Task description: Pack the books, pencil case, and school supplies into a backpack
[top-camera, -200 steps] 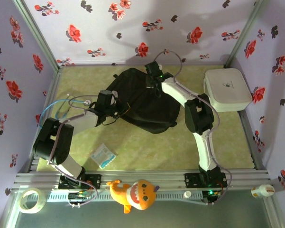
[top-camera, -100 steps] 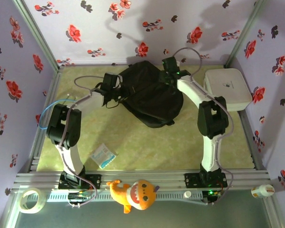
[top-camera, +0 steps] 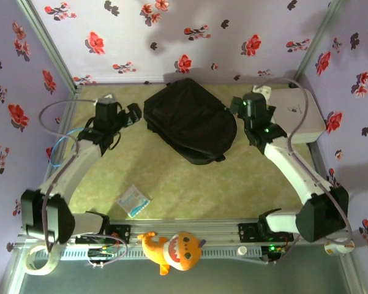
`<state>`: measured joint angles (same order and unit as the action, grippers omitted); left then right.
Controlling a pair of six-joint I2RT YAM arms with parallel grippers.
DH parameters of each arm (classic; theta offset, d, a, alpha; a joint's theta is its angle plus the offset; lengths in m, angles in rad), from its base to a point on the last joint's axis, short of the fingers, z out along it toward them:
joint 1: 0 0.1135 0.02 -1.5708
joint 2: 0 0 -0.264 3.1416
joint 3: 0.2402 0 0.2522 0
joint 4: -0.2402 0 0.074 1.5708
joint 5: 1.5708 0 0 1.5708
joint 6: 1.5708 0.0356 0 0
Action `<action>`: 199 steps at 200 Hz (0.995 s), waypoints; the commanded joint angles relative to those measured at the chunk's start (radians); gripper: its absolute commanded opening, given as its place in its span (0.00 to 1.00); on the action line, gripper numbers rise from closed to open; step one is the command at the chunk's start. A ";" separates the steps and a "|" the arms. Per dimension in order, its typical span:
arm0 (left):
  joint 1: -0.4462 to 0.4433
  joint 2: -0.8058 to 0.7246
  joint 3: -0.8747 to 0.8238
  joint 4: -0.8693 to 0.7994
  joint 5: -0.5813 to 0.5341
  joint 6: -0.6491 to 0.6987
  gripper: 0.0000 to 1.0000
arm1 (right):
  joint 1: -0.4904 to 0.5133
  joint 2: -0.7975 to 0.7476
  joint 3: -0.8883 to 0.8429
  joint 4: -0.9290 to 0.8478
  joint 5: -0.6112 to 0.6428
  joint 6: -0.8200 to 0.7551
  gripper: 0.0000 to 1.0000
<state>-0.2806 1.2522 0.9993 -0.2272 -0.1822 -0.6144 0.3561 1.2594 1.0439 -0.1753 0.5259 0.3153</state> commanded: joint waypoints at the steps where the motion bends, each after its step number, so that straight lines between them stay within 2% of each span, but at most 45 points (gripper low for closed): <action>1: 0.036 -0.098 -0.152 0.019 -0.291 0.090 1.00 | -0.028 -0.084 -0.184 0.142 0.162 -0.077 0.99; 22: 0.077 -0.195 -0.282 0.072 -0.410 0.143 1.00 | -0.050 -0.165 -0.356 0.238 0.234 -0.127 0.99; 50: 0.121 -0.284 -0.450 0.233 -0.484 0.260 1.00 | -0.113 -0.219 -0.535 0.328 0.272 -0.153 0.99; 67: 0.136 -0.303 -0.547 0.369 -0.487 0.343 1.00 | -0.156 -0.221 -0.613 0.420 0.263 -0.159 0.99; 92: 0.146 -0.284 -0.640 0.511 -0.475 0.418 1.00 | -0.206 -0.186 -0.688 0.579 0.149 -0.146 0.99; 112: 0.175 -0.244 -0.693 0.627 -0.404 0.456 1.00 | -0.220 -0.119 -0.700 0.682 0.059 -0.185 0.99; 153: 0.225 -0.086 -0.777 0.980 -0.120 0.554 0.99 | -0.253 0.044 -0.702 0.886 -0.082 -0.261 0.99; 170: 0.237 -0.034 -0.752 1.001 -0.035 0.602 1.00 | -0.286 0.076 -0.706 0.936 -0.183 -0.272 0.99; 177: 0.242 -0.016 -0.740 1.002 -0.018 0.613 1.00 | -0.305 0.087 -0.704 0.940 -0.263 -0.268 0.99; 199: 0.262 0.038 -0.738 1.084 0.065 0.617 1.00 | -0.320 0.099 -0.694 0.940 -0.339 -0.264 0.99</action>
<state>-0.0429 1.2453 0.2363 0.6781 -0.2638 -0.0624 0.0555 1.3460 0.3492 0.6724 0.3431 0.0719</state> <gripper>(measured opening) 0.996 0.993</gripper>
